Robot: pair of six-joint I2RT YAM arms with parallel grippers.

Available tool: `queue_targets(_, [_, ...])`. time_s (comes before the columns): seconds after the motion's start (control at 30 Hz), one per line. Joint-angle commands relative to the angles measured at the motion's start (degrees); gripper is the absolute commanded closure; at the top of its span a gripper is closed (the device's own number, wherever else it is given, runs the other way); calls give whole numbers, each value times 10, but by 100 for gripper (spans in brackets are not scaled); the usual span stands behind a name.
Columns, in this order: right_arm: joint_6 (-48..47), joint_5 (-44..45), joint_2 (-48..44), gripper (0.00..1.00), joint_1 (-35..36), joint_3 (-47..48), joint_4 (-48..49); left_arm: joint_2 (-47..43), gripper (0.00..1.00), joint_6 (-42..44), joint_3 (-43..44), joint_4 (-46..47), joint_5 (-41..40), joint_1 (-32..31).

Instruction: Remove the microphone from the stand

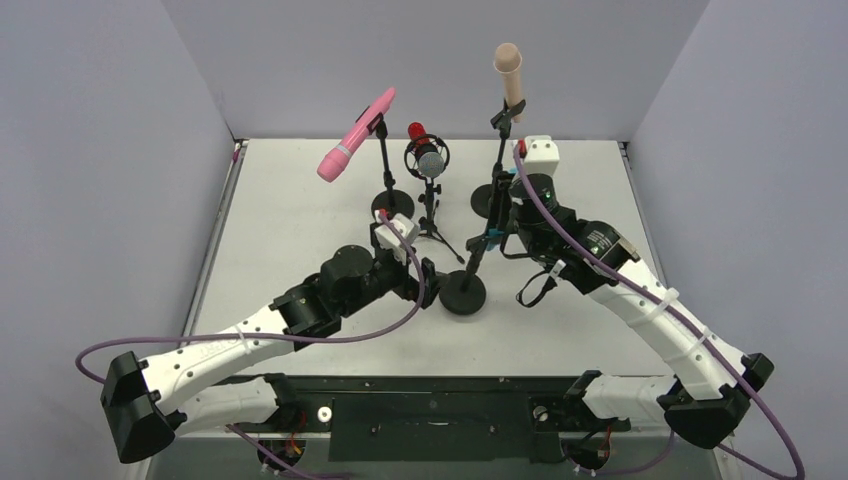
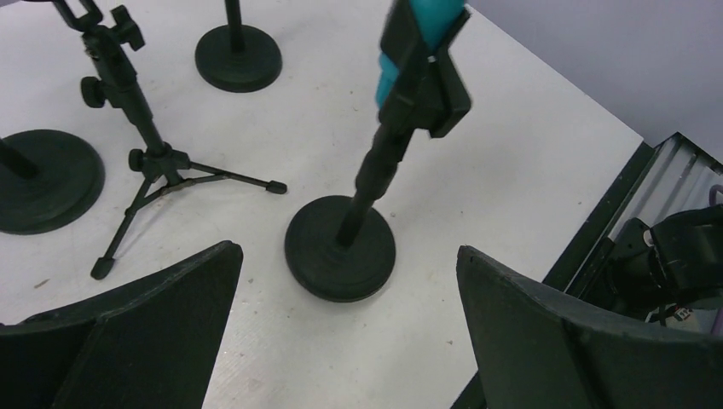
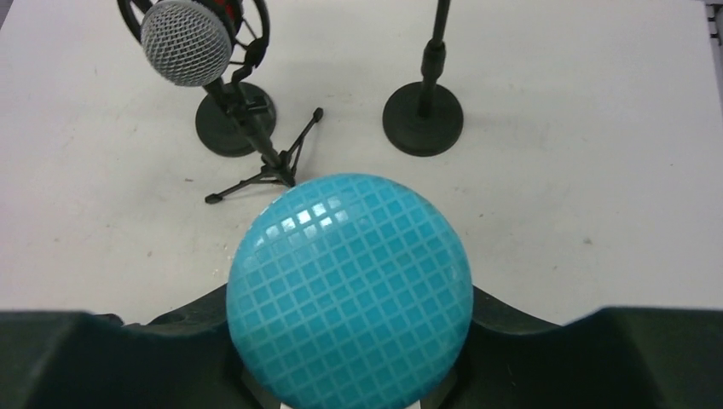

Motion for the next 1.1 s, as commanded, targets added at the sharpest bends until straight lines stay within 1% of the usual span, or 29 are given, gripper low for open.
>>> queue_targets(0.0, [66,54,11,100,56,10,53,-29,4,51,-54,178,5,-28])
queue_targets(0.1, [90,107,35,100,96,18,45,-37,4,95,-116,252,11,-46])
queue_targets(0.13, [95,122,38,100,102,22,44,-39,4,102,-127,285,3,-52])
queue_targets(0.17, [106,128,46,100,110,23,43,-39,4,113,-142,297,-5,-53])
queue_targets(0.43, [129,155,85,100,131,55,18,-20,4,166,-187,404,-92,-60])
queue_targets(0.5, [129,156,90,100,134,61,15,-11,4,175,-191,422,-106,-61])
queue_targets(0.77, [130,154,103,100,137,75,13,43,4,200,-190,490,-113,-60])
queue_targets(0.9, [127,155,104,100,137,71,17,75,3,215,-188,532,-104,-60])
queue_targets(1.07, [127,148,103,100,137,67,21,103,1,217,-179,561,-97,-59])
